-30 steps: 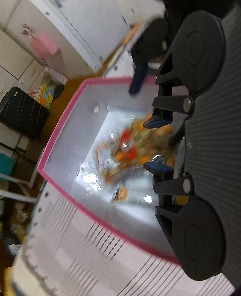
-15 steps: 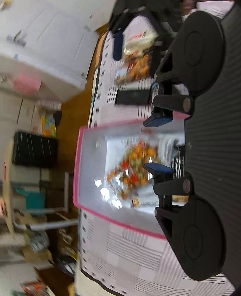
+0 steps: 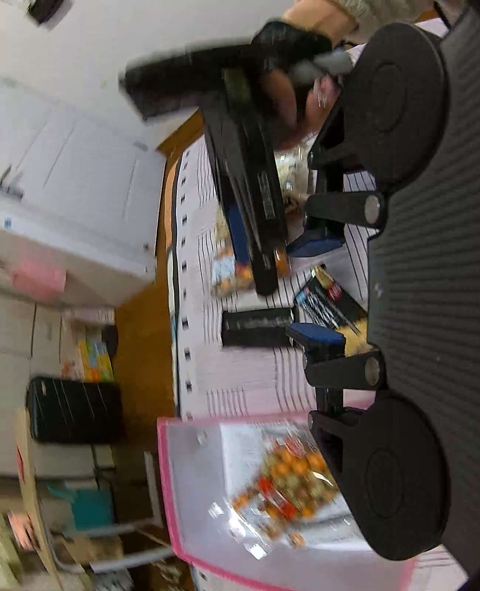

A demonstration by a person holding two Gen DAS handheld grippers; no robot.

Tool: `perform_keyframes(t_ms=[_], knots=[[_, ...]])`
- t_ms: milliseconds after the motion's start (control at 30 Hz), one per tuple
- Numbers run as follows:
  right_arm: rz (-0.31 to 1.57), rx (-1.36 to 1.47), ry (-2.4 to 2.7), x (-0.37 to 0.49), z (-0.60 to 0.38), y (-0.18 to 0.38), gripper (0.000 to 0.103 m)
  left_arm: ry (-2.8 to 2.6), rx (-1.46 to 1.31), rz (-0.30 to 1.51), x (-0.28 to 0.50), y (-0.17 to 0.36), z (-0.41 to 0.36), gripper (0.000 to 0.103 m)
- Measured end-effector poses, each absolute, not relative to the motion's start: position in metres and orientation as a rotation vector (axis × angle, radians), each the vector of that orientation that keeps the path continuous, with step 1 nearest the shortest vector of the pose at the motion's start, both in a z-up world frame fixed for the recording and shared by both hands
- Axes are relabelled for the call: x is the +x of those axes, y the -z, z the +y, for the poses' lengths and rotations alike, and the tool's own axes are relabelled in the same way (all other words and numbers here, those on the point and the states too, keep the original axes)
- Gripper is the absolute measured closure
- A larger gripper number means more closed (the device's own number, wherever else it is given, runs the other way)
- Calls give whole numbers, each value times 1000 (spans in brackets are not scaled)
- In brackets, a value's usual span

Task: Organize snacks
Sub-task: 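Grasp the NB cracker pack with the left gripper while the right grasps the black pack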

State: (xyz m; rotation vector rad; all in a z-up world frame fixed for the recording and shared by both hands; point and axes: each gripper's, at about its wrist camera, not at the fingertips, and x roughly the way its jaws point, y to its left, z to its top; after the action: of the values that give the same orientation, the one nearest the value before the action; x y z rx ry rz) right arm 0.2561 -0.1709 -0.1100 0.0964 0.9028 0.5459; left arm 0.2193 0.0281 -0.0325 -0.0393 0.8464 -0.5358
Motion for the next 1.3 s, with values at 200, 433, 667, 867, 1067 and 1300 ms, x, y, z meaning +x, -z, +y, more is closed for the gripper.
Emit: perform_keyframes(t_ms=[200,433,667,867,1067,1300], knots=[[902,181,-550,280,-187,133,48,577,19,854,228,54,6,70],[1023,188,-497,303,-177,161,48,543,70,920,242,101,-14,65],[1116,145,-461,324,-164,182,36,454,168,926,248,144,-28,53],[1111,125,-458,334,-153,184,22,453,123,908,250,160,-20,39],[1075,-19,-447,334,-136,189,19,557,-49,1044,249,163,-1,40],[1010,-220,-414,325,-117,197,14,537,-30,1026,229,162,5,39]])
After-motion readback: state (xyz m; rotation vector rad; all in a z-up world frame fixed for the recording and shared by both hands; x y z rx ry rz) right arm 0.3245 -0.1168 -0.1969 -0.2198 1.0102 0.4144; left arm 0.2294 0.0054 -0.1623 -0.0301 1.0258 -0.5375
